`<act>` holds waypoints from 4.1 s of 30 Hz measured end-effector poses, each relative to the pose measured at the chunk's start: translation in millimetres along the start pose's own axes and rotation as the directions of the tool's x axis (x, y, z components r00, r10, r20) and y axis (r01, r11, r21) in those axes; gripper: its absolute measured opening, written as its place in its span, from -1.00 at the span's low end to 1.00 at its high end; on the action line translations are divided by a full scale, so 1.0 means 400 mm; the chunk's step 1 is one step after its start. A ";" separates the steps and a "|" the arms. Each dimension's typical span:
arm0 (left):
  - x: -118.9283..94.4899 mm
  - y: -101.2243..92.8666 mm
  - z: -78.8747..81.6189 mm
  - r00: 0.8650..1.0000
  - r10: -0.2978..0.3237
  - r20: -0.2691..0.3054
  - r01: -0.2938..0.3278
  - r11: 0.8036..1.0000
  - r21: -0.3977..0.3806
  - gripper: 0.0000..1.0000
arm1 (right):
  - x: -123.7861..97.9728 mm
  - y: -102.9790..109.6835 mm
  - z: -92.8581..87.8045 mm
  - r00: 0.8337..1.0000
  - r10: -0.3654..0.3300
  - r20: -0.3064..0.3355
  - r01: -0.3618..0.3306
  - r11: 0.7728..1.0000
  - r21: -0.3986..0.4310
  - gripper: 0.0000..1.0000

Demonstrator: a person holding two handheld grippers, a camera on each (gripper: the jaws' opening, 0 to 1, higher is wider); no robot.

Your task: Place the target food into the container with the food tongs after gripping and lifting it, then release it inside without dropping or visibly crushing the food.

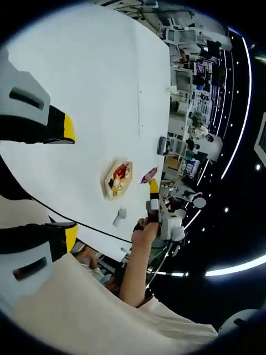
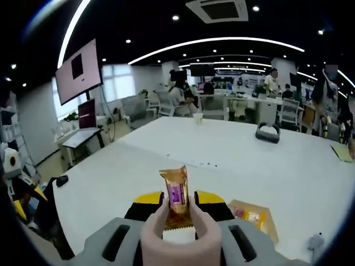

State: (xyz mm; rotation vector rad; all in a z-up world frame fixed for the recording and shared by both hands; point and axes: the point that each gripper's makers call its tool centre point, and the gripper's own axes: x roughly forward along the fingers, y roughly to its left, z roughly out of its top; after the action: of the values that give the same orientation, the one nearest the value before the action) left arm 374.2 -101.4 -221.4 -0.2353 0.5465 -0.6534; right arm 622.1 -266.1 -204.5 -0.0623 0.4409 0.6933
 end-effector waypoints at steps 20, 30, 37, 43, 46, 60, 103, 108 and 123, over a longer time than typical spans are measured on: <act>0.028 -0.017 0.001 1.000 -0.026 -0.015 0.026 1.000 0.007 0.12 | -0.071 -0.151 -0.031 0.993 -0.121 -0.009 0.121 0.992 0.040 -0.59; 0.042 -0.025 0.004 0.999 -0.039 -0.018 0.039 0.999 0.010 0.12 | -0.102 -0.208 -0.047 0.985 -0.173 -0.011 0.173 0.983 0.068 -0.59; 0.042 -0.021 0.002 0.999 -0.040 -0.020 0.040 0.999 0.009 0.12 | -0.109 -0.224 -0.050 0.983 -0.183 -0.004 0.182 0.978 0.105 -0.59; 0.038 -0.013 0.001 0.999 -0.031 -0.017 0.031 0.999 0.007 0.12 | -0.103 -0.220 -0.054 0.984 -0.178 -0.011 0.178 0.979 0.102 -0.58; 0.036 -0.012 0.000 1.000 -0.027 -0.015 0.027 1.000 0.005 0.12 | -0.097 -0.219 -0.054 0.985 -0.171 -0.008 0.170 0.978 0.121 -0.58; 0.022 0.000 -0.010 1.000 -0.012 -0.017 0.012 1.000 -0.004 0.12 | -0.075 -0.209 -0.051 0.986 -0.164 -0.009 0.163 0.980 0.115 -0.58; 0.077 -0.004 0.049 0.999 -0.053 -0.006 0.053 0.998 0.041 0.10 | -0.053 0.105 -0.053 0.973 0.229 0.023 -0.229 0.960 0.161 -0.54; 0.081 -0.010 0.068 0.998 -0.067 0.000 0.067 0.996 0.057 0.09 | -0.075 0.194 -0.035 0.934 0.353 0.064 -0.358 0.912 0.199 -0.53; 0.097 -0.056 0.116 0.993 -0.122 -0.002 0.121 0.983 0.141 0.04 | -0.170 0.376 -0.023 0.825 0.552 0.119 -0.563 0.793 0.231 -0.51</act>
State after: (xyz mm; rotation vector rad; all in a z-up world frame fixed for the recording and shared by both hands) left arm 414.1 -141.6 -190.1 -0.1381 0.4800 -0.8061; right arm 477.4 -193.1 -171.3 0.3472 0.5077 1.2154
